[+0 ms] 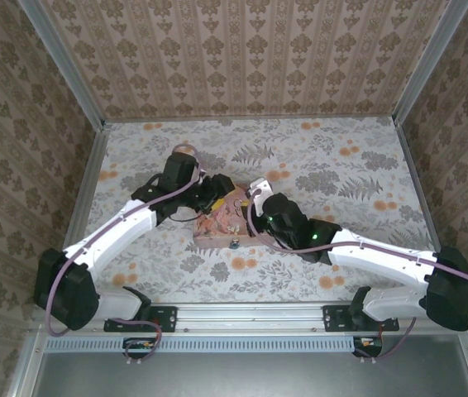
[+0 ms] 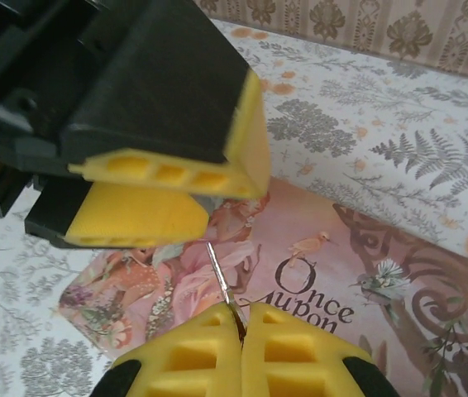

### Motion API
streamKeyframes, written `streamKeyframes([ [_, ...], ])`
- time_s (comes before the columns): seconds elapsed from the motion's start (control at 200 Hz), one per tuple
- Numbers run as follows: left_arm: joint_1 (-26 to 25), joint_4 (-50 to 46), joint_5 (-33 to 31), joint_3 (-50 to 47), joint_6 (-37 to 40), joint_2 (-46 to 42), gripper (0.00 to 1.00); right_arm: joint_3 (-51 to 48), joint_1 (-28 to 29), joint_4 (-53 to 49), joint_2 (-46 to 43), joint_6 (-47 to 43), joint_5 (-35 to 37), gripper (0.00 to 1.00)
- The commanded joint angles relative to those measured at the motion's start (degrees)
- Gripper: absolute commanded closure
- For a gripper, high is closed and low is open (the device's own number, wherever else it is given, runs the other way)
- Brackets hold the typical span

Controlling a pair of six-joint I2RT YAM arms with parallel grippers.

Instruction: Unlock the padlock with the key

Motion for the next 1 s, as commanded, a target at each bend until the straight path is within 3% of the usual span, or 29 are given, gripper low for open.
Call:
streamKeyframes([
  [0.0,-1.3,1.2,-0.1,1.8,-2.9,0.8,0.42,2.7,1.1,-1.9,2.3,-4.4,5.9,1.0],
  [0.35,-3.1,4.1,-0.9,1.1,-5.5,2.5,0.5,3.0,1.5,-1.0,4.0,-4.5,6.3,1.0],
  [0.995,-4.7,6.0,-0.9,1.2,-6.2,3.7,0.9,3.5,1.5,-0.9,4.5,-3.4,5.3,1.0],
])
